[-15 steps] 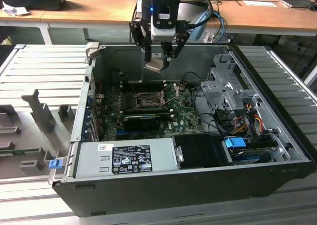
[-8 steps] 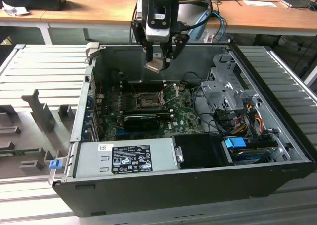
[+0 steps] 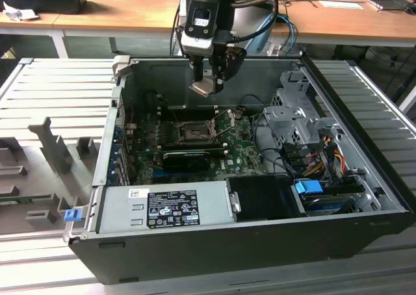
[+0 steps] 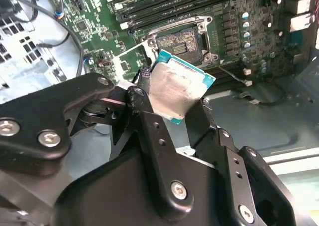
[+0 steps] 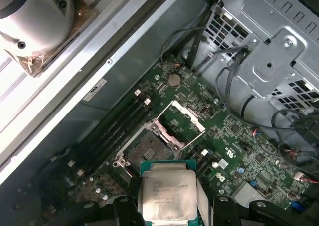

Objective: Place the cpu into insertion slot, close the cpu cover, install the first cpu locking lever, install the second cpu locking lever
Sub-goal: 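Place the cpu into insertion slot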

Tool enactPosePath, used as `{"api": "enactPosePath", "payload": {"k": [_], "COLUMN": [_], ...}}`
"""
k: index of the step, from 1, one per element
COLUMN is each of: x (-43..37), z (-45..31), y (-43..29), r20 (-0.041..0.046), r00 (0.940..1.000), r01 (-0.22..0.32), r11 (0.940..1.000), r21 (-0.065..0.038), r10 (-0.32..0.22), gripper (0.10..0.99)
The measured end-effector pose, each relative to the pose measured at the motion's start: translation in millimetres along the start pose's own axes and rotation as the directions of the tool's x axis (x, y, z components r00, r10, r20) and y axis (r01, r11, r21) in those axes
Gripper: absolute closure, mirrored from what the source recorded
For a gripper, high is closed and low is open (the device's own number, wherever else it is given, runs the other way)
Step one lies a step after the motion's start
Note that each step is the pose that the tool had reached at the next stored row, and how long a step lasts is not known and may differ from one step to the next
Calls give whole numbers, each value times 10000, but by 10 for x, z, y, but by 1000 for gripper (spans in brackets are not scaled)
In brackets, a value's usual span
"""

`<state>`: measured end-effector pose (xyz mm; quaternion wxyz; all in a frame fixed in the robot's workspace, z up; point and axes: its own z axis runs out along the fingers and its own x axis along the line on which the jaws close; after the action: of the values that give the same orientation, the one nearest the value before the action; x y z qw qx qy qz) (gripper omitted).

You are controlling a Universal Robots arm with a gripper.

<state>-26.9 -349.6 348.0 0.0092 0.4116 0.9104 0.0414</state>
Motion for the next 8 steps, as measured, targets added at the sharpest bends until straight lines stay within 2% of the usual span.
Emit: {"api": "enactPosePath", "payload": {"k": [4, 8], "x": [0, 0], "z": [9, 17], "y": [-1, -1], "r20": [60, 107], "r00": [9975, 9918], "r01": [-699, -1275], "r11": [9976, 9918], "r21": [-12, -26], "r10": [699, 1275], "gripper": [561, 561]}}
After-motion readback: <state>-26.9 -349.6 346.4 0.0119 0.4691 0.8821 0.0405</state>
